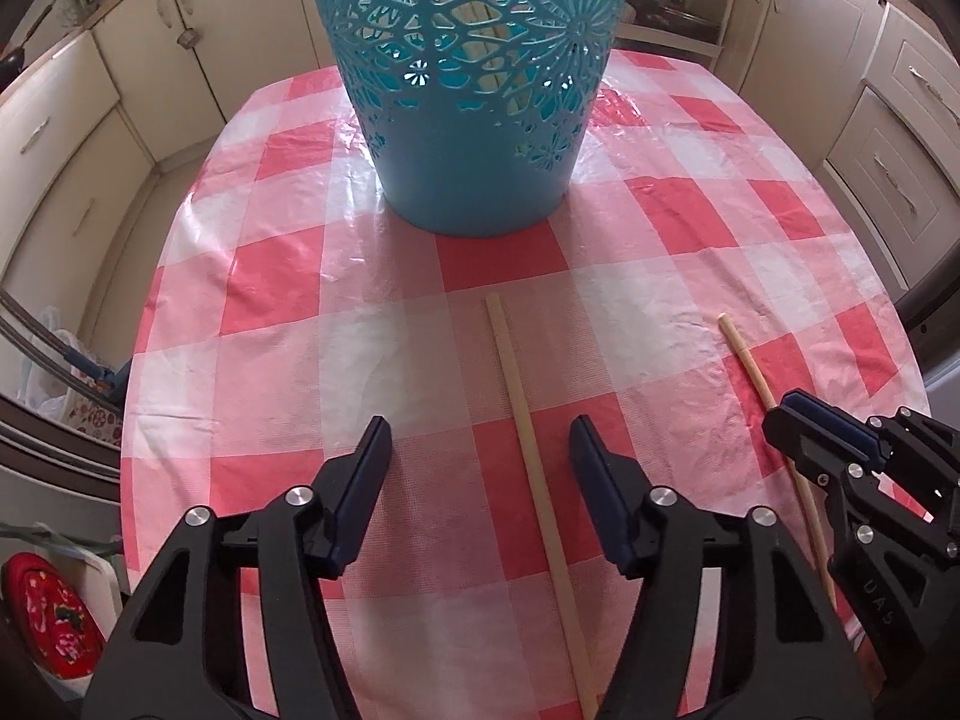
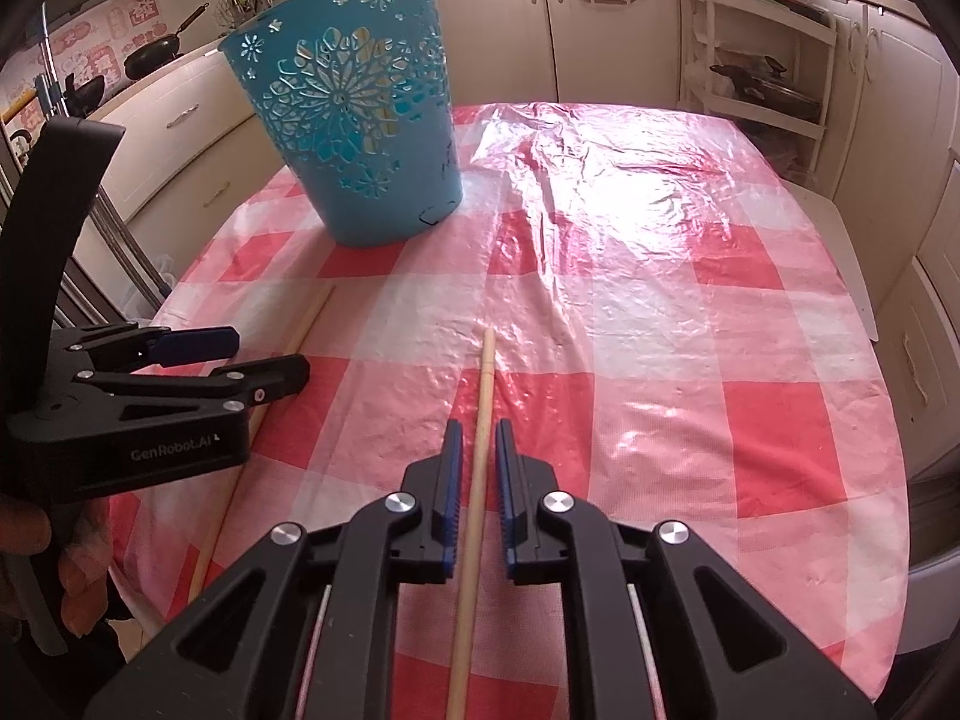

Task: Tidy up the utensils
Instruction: 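Close the left gripper on a loose chopstick while the right gripper grasps another, then lift the chopstick with the left gripper and drop it into the basket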

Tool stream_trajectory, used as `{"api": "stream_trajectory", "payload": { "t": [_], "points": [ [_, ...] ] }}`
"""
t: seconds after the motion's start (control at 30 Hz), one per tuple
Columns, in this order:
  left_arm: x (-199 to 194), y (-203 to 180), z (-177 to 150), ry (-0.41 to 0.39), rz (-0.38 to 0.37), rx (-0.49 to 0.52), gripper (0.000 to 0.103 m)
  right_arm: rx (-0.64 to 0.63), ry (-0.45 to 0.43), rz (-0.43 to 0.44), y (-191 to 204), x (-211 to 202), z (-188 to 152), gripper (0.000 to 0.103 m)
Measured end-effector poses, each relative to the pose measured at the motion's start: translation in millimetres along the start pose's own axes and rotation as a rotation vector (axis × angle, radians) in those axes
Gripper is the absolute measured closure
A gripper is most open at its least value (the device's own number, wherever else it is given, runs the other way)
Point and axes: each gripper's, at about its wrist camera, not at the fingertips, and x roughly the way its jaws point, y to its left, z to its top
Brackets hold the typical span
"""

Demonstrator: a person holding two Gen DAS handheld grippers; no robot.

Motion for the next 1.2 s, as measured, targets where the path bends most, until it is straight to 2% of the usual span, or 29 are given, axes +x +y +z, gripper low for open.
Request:
{"api": "stream_trajectory", "payload": {
  "t": [0.17,0.23,0.27,0.57,0.83,0.97,1.2],
  "points": [
    [-3,-16,-3,-0.008,-0.013,0.036,0.086,0.003,0.0,0.006,-1,0,0,0.091],
    [-5,-22,-5,-0.007,-0.013,0.049,0.096,0.007,0.0,0.011,-2,0,0,0.091],
    [-6,-24,-6,-0.006,-0.009,0.053,0.098,0.008,0.001,0.012,-2,0,0,0.091],
    [-18,-22,-19,0.017,-0.022,0.025,0.098,0.029,0.002,0.037,-7,1,0,0.091],
    [-70,-21,-35,-0.056,-0.035,0.026,0.098,0.033,-0.001,0.044,-8,0,-1,0.091],
    [-109,-14,-35,-0.137,-0.089,0.002,0.098,0.025,-0.004,0.038,-8,-2,-2,0.091],
    [-197,14,2,-0.391,-0.19,-0.076,0.098,0.031,-0.008,0.038,-7,-2,-3,0.09]
  ]
}}
